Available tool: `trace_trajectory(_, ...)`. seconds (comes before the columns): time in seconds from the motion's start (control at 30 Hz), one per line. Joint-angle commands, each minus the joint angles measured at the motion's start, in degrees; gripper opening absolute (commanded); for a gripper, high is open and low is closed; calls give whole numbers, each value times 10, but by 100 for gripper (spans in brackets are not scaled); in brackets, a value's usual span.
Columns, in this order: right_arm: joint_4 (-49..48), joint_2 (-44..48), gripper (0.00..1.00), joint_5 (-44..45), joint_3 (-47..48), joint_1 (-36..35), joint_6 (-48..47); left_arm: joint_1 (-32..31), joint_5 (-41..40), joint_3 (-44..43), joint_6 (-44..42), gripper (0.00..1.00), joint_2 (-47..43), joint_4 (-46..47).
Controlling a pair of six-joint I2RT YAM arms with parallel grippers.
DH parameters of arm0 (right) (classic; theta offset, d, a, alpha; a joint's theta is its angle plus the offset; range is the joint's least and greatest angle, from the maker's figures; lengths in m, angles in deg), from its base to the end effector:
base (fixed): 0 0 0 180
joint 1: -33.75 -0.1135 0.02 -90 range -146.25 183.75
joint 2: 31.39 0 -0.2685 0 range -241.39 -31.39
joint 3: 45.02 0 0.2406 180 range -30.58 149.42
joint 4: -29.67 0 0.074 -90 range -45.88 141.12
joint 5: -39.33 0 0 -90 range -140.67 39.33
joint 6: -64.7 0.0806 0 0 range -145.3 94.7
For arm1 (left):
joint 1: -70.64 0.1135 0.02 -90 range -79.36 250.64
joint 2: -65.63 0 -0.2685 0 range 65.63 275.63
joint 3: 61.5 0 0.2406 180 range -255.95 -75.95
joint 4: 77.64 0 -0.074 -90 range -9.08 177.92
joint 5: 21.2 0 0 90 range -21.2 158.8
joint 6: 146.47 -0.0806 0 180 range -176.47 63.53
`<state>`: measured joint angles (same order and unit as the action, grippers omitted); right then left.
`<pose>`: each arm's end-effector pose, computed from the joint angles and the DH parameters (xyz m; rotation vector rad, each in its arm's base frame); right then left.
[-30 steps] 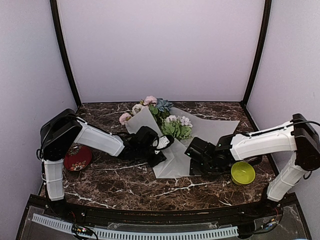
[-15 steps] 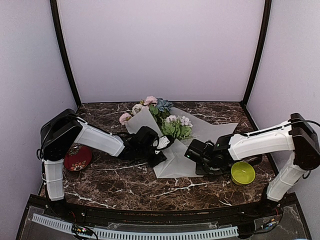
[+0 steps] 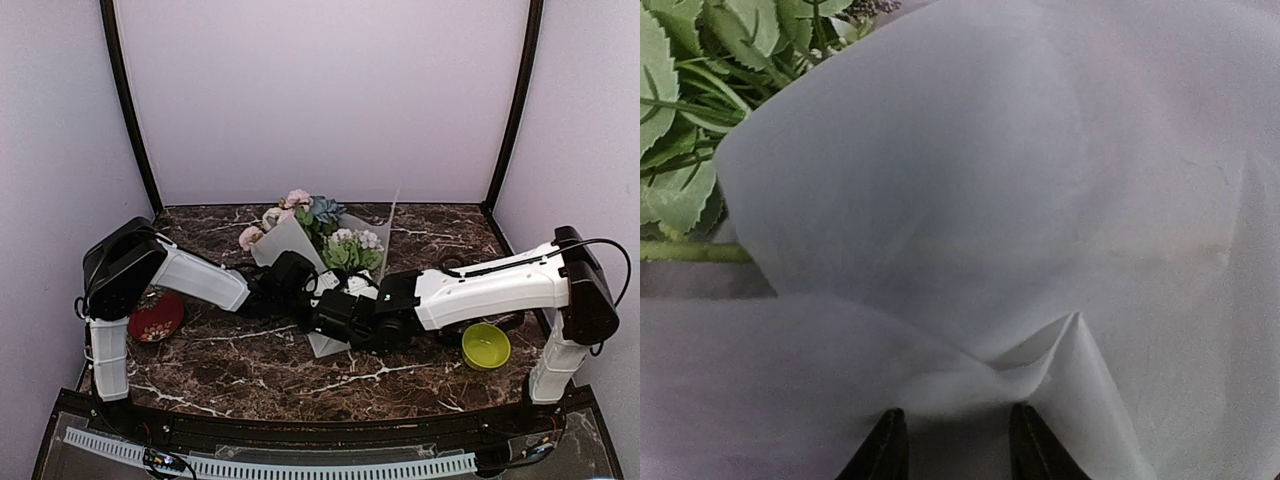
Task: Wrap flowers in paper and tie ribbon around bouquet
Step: Pick up the two-thirds-folded wrapping paper from the center of the board, then fold the two-thirds-folded wrapping paper at the center of the board.
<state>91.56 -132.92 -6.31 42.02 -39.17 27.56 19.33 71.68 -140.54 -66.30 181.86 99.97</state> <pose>0.1530 0.3062 0.1885 -0.2958 2.3279 -0.1863 0.2778 -0.3533 0.1105 1.1925 1.9653 -0.4373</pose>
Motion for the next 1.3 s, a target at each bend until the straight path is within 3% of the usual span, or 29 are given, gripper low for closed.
trace_trajectory(0.0,-50,-23,0,76,28,-50,-179,11,30,16,10,36,32,-72)
trace_trajectory(0.17,-155,-21,0,43,6,-66,-322,28,69,17,32,36,28,-61)
trace_trajectory(0.33,-221,-42,0,-51,2,-65,-439,44,112,32,51,36,5,-29)
trace_trajectory(0.93,-227,-135,0,-93,16,-43,-492,118,224,106,118,42,-113,62)
trace_trajectory(1.27,-222,-165,0,-101,27,-38,-507,182,164,139,144,49,-200,14)
